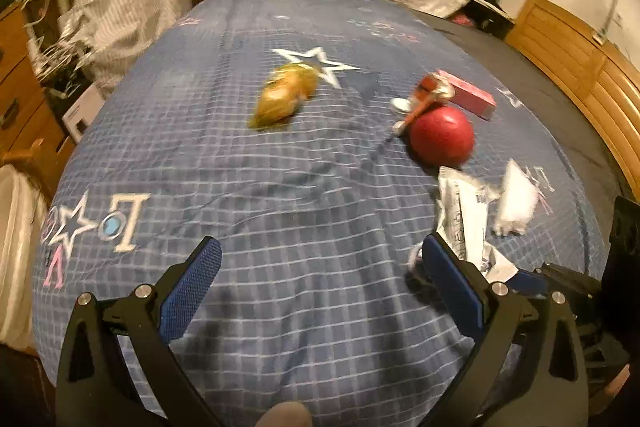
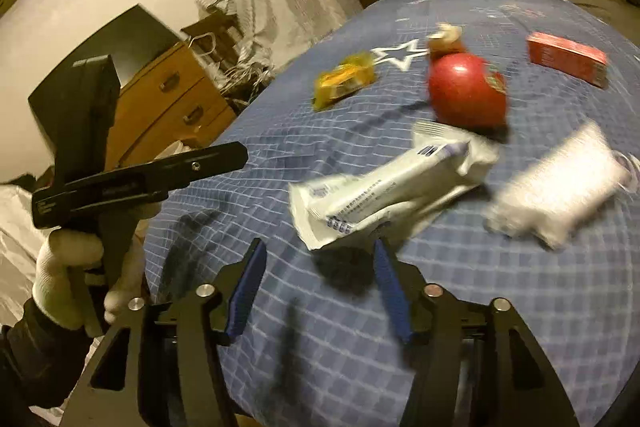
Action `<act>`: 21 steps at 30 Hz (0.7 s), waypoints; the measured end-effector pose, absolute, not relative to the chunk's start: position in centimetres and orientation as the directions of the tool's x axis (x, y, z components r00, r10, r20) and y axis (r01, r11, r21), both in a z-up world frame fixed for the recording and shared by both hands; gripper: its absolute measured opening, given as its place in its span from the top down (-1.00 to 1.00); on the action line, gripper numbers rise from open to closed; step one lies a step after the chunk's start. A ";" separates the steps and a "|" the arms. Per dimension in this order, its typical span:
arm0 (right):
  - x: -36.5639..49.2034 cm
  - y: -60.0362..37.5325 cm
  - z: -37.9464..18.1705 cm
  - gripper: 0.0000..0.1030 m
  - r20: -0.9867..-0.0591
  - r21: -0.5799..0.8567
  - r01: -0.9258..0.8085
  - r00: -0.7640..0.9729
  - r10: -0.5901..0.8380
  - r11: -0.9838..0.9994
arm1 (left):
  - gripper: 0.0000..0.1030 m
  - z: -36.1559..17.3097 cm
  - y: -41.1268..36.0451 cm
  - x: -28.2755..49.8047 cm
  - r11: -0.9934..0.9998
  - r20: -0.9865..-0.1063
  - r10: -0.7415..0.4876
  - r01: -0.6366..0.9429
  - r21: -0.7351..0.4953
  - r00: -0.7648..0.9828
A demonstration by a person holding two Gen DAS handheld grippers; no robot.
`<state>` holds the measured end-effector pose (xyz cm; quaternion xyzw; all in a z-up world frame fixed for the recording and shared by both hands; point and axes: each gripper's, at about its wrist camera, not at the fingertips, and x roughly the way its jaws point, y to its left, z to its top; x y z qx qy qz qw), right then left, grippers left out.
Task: Collect trash
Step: 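Move both open tools back toward the trash on the bed, then grasp the white wipe packet with the left tool while the right tool grasps the bubble-wrap roll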
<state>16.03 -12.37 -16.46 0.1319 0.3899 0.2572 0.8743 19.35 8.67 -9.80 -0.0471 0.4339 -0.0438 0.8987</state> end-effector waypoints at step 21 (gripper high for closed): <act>19.9 -25.7 -17.6 -0.25 -0.675 0.550 0.118 0.645 0.358 0.827 | -0.36 -15.6 -1.8 26.3 0.943 -0.853 -0.245 0.318 -0.099 0.461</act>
